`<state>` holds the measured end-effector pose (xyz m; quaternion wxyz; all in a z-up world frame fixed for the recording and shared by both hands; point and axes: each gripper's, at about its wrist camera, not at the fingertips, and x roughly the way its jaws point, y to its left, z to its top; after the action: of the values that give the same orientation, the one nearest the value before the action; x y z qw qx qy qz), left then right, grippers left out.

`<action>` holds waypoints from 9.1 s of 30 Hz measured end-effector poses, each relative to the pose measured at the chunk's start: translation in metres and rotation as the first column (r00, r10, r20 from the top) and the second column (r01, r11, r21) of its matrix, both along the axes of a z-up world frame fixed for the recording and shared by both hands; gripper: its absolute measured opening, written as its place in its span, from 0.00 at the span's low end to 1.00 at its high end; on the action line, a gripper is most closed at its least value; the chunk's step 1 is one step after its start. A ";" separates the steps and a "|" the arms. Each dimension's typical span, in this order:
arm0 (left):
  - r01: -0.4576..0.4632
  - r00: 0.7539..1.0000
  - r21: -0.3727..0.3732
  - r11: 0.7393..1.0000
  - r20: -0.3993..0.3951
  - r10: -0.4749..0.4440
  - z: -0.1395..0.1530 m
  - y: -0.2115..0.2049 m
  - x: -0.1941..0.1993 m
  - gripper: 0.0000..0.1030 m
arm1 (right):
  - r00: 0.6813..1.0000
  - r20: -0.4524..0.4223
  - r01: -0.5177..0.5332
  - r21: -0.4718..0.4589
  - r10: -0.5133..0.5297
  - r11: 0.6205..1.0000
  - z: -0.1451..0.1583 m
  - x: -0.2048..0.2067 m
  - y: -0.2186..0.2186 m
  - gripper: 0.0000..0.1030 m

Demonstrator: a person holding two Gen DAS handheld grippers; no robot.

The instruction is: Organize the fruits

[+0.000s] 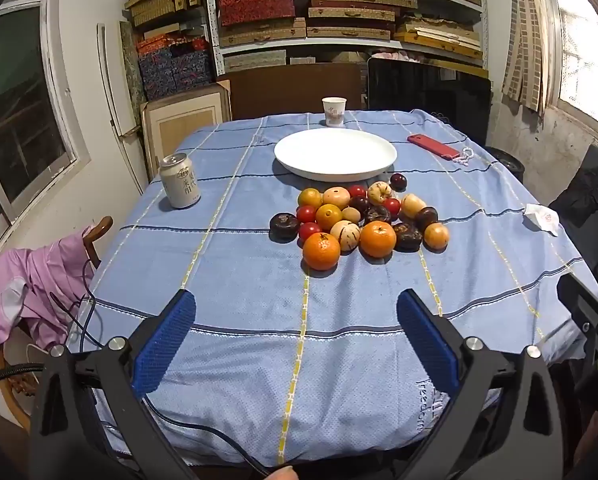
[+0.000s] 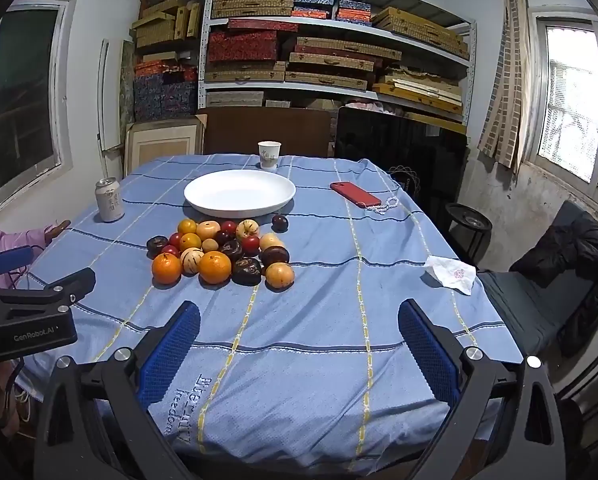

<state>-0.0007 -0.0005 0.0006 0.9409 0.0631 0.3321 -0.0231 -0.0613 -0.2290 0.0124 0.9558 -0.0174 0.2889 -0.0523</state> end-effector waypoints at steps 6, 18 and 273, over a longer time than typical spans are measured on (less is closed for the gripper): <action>-0.007 1.000 -0.015 1.000 -0.018 0.007 -0.001 0.003 0.004 0.96 | 1.000 0.007 -0.002 -0.013 0.002 1.000 0.002 0.000 0.006 0.97; -0.011 1.000 -0.002 1.000 -0.003 0.011 -0.002 -0.002 0.002 0.96 | 1.000 0.001 -0.010 -0.006 0.010 1.000 0.000 0.002 0.000 0.97; 0.027 0.954 -0.053 0.998 -0.296 -0.041 -0.118 0.047 0.251 0.51 | 0.892 -0.195 -0.380 0.168 0.408 0.910 -0.106 0.187 0.001 0.41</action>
<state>0.2498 0.0466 -0.1172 0.8809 0.0422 0.4679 -0.0566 0.1256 -0.2277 -0.0938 0.9065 -0.0216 0.3887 0.1632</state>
